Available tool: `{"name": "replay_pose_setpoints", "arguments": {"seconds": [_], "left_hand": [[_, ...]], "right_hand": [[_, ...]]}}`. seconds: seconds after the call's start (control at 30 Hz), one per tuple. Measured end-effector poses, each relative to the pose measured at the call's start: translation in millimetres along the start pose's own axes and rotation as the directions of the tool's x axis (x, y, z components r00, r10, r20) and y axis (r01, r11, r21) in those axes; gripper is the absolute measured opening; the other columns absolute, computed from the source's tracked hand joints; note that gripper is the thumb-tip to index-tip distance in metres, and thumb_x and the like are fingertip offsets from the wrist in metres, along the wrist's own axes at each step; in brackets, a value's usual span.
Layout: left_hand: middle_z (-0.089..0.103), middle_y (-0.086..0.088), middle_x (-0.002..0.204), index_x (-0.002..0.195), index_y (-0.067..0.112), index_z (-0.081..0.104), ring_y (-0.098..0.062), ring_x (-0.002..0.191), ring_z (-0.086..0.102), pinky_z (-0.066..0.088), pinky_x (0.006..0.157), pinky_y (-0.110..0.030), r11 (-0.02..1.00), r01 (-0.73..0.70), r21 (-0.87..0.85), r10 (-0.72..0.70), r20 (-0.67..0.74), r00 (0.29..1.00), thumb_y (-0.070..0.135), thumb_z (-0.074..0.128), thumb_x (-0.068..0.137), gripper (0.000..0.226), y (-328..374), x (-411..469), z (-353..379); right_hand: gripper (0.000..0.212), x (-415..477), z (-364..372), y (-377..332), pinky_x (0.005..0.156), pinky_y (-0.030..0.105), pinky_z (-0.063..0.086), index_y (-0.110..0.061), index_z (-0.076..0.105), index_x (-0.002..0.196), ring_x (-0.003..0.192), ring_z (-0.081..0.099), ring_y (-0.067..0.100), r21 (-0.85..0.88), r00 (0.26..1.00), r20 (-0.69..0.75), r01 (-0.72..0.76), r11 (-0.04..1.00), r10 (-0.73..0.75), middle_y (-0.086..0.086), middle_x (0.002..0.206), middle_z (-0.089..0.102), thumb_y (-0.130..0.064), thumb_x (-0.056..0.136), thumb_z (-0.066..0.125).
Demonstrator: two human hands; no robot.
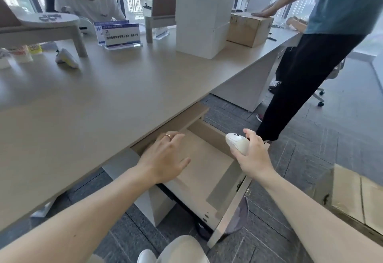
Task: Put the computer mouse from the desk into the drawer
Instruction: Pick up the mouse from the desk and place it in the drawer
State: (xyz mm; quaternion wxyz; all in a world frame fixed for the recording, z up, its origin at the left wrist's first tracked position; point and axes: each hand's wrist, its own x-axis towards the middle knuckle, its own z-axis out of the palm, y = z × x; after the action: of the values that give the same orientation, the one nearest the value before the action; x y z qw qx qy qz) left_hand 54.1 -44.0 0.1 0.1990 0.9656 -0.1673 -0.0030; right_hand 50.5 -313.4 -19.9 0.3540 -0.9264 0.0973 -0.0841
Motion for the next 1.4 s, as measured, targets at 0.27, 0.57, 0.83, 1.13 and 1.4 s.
{"name": "replay_pose_setpoints", "arguments": {"seconds": [0.27,0.57,0.83,1.13,1.4], "left_hand": [[0.030,0.002,0.160,0.152,0.021,0.029,-0.024,0.144,0.028,0.023,0.114,-0.042,0.980,0.140,0.140,-0.137,-0.032,0.990,0.060,0.054,0.085,0.081,-20.2,32.8,22.5],[0.017,0.008,0.163,0.156,0.025,0.019,-0.017,0.147,0.015,0.018,0.113,-0.039,0.981,0.074,0.181,-0.069,-0.032,0.997,0.060,0.059,0.078,0.094,-36.9,46.5,35.7],[0.014,0.006,0.164,0.157,0.021,0.016,-0.019,0.148,0.013,0.013,0.114,-0.036,0.980,0.028,0.195,-0.019,-0.050,0.999,0.056,0.059,0.079,0.096,-42.9,49.1,40.9],[0.017,0.005,0.163,0.156,0.022,0.018,-0.020,0.148,0.015,0.016,0.112,-0.038,0.977,0.010,0.214,0.005,-0.068,0.998,0.057,0.061,0.076,0.097,-45.3,49.4,43.6],[0.017,0.004,0.164,0.155,0.021,0.019,-0.019,0.147,0.016,0.015,0.110,-0.038,0.969,0.010,0.246,0.010,-0.079,0.997,0.061,0.060,0.074,0.100,-43.4,48.5,44.4]], "right_hand": [[0.080,31.6,58.8,2.3,0.107,0.038,0.039,-0.008,0.025,0.154,0.133,0.047,0.037,-0.010,0.986,0.154,-0.064,0.998,0.065,0.020,0.144,0.050,-0.034,0.090,0.066],[0.081,60.8,116.4,-1.4,0.109,0.047,0.032,-0.022,0.019,0.155,0.131,0.046,0.039,-0.209,0.929,0.348,-0.053,0.977,0.125,0.011,0.138,0.048,-0.009,0.086,0.059],[0.074,80.0,157.5,-3.7,0.105,0.045,0.038,-0.020,0.026,0.150,0.132,0.042,0.041,-0.219,0.929,0.340,-0.076,0.973,0.150,0.017,0.141,0.047,-0.017,0.086,0.064],[0.070,72.6,161.5,2.3,0.106,0.047,0.037,-0.020,0.029,0.150,0.135,0.037,0.037,-0.271,0.933,0.360,0.103,0.957,0.001,0.013,0.147,0.039,-0.009,0.085,0.054],[0.061,72.5,155.5,7.5,0.103,0.048,0.039,-0.028,0.039,0.142,0.133,0.040,0.034,-0.282,0.935,0.353,0.105,0.954,0.002,0.004,0.147,0.044,-0.020,0.084,0.058]]}}
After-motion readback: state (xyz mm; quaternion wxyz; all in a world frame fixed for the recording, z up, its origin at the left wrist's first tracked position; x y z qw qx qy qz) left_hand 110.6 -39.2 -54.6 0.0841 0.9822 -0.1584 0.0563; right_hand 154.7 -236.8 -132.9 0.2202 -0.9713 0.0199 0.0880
